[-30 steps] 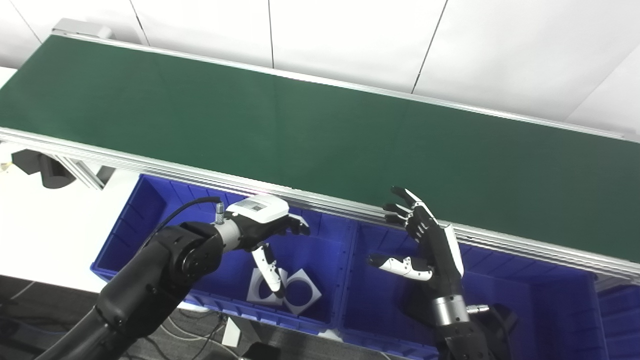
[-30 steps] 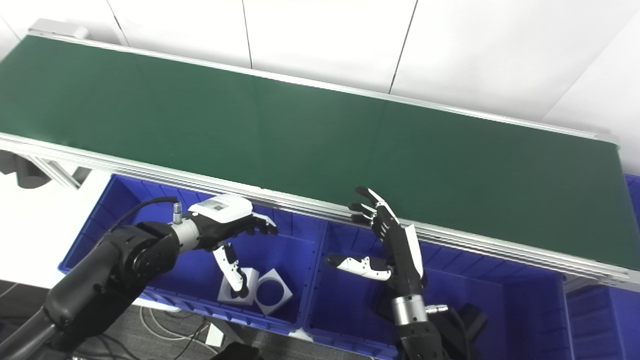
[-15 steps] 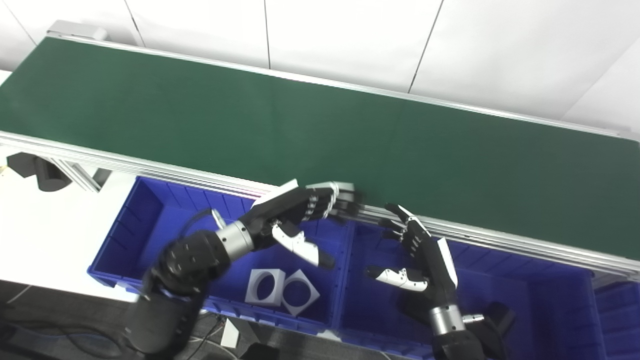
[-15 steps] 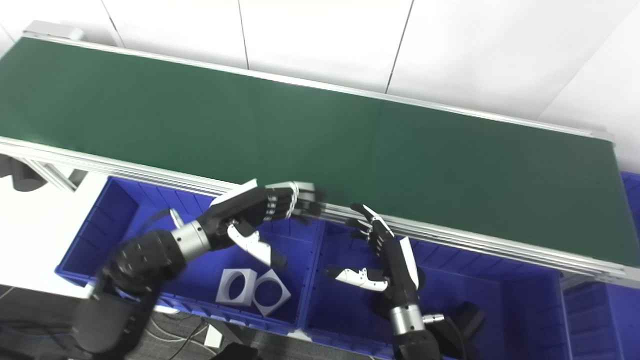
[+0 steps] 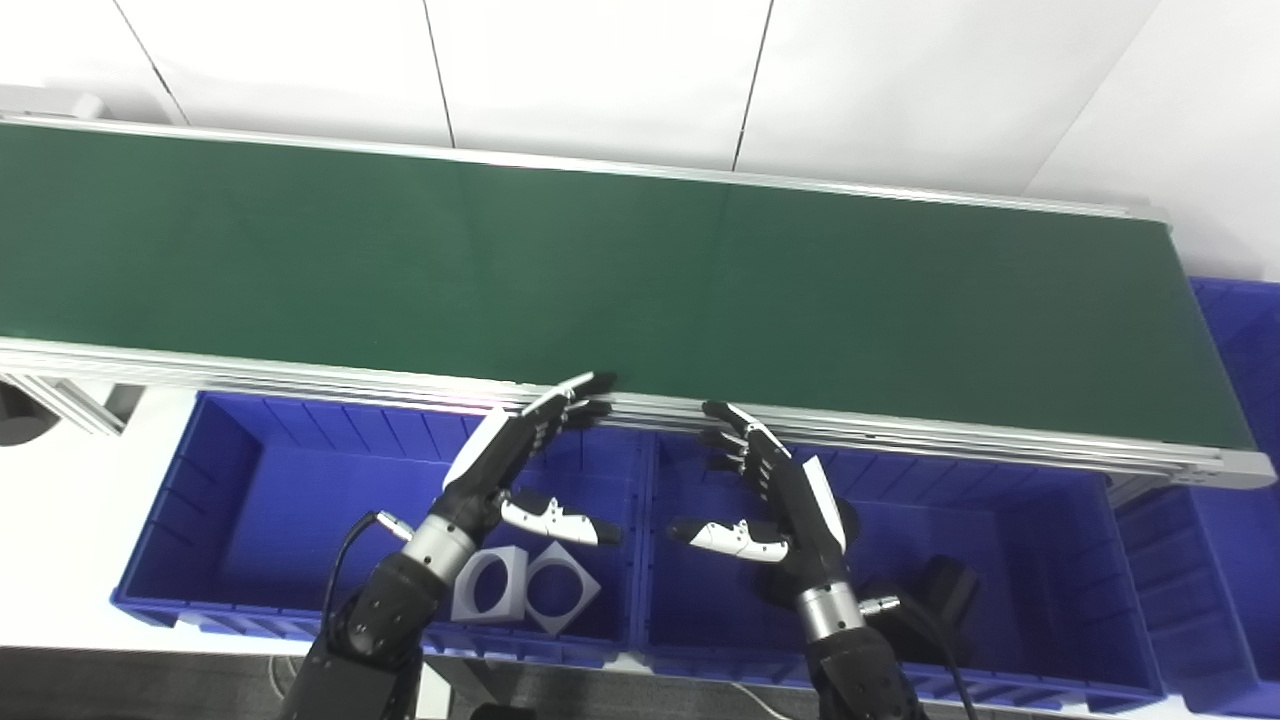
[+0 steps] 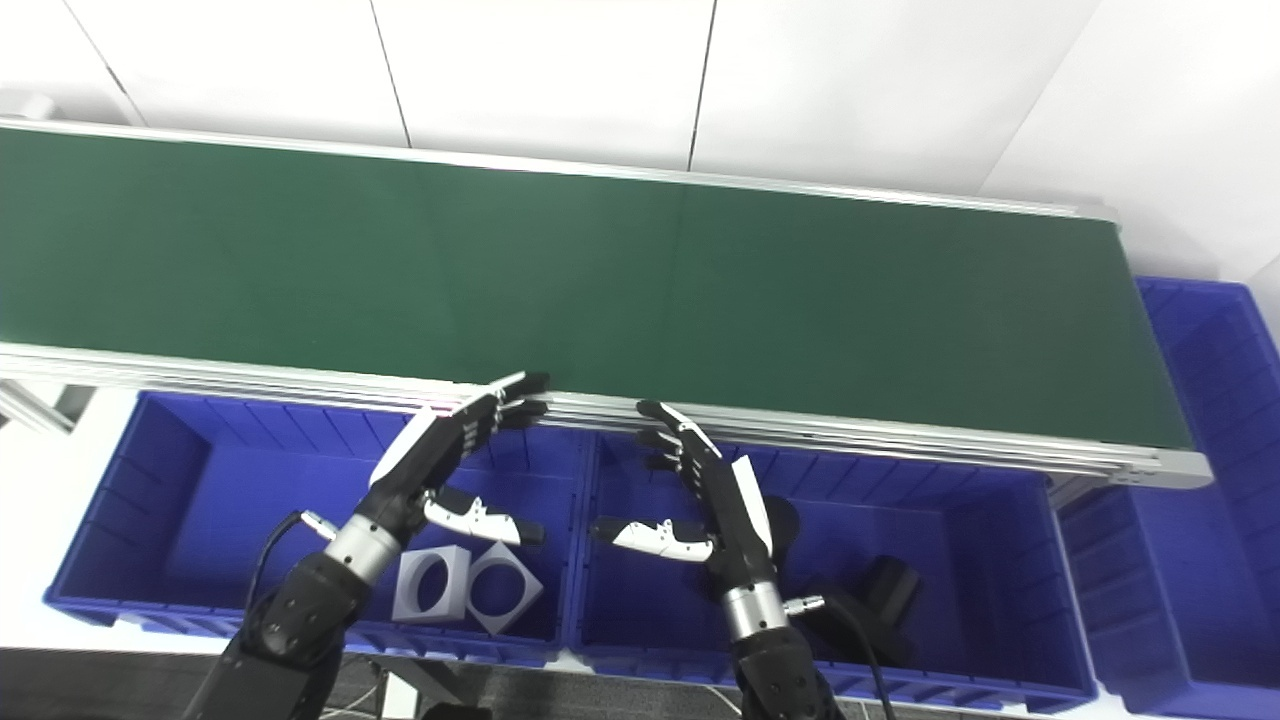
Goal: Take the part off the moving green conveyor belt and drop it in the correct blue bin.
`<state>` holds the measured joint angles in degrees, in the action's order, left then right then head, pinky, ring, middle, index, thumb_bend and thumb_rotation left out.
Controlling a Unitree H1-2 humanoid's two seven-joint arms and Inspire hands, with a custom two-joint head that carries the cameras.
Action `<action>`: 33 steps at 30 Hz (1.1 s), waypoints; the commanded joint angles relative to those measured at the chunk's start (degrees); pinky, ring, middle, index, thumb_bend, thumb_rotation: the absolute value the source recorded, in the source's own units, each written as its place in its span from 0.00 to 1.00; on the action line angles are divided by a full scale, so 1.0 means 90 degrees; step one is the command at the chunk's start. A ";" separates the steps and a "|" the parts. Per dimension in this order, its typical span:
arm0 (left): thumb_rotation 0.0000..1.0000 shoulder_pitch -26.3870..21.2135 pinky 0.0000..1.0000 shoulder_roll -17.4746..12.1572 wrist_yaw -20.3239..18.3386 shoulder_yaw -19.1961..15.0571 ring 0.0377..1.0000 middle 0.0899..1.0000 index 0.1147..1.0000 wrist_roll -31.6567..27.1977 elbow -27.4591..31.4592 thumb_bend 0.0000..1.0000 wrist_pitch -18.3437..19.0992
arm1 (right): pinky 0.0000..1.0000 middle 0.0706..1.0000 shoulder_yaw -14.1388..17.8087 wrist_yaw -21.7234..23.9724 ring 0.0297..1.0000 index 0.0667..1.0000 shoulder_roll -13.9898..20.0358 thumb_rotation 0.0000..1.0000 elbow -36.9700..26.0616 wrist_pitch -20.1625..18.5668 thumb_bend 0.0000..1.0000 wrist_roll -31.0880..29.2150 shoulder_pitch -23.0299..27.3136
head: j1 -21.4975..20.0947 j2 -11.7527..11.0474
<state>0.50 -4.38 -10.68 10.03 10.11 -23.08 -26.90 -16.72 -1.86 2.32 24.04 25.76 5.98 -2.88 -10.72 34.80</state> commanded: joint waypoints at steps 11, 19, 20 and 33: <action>0.20 -0.0151 0.84 -0.0334 0.0601 0.0859 0.89 0.88 0.83 -0.0121 -0.0322 1.00 -0.0001 | 0.72 0.90 -0.0240 -0.0131 0.80 0.82 0.0120 0.32 -0.0140 0.0129 1.00 -0.0076 0.0045 | 0.0351 -0.0050; 0.21 -0.0242 0.80 -0.0509 0.1053 0.1348 0.85 0.85 0.82 -0.0077 -0.0453 1.00 -0.0003 | 0.72 0.90 -0.0269 -0.0174 0.79 0.82 0.0185 0.33 -0.0112 0.0129 1.00 -0.0069 0.0011 | 0.0452 -0.0241; 0.22 -0.0261 0.80 -0.0527 0.1100 0.1408 0.85 0.85 0.81 -0.0090 -0.0491 1.00 -0.0003 | 0.72 0.90 -0.0275 -0.0175 0.79 0.82 0.0191 0.33 -0.0099 0.0129 1.00 -0.0074 0.0012 | 0.0453 -0.0253; 0.25 -0.0422 0.77 -0.0637 0.1206 0.1759 0.82 0.83 0.80 -0.0296 -0.0761 1.00 -0.0003 | 0.72 0.90 -0.0329 -0.0226 0.80 0.82 0.0220 0.32 0.0127 0.0130 0.99 -0.0080 0.0092 | 0.0467 -0.0474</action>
<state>-2.82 -9.84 0.63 24.33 6.35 -28.76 -28.08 -19.27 -3.55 4.25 24.77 25.94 5.22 -2.39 -6.59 30.50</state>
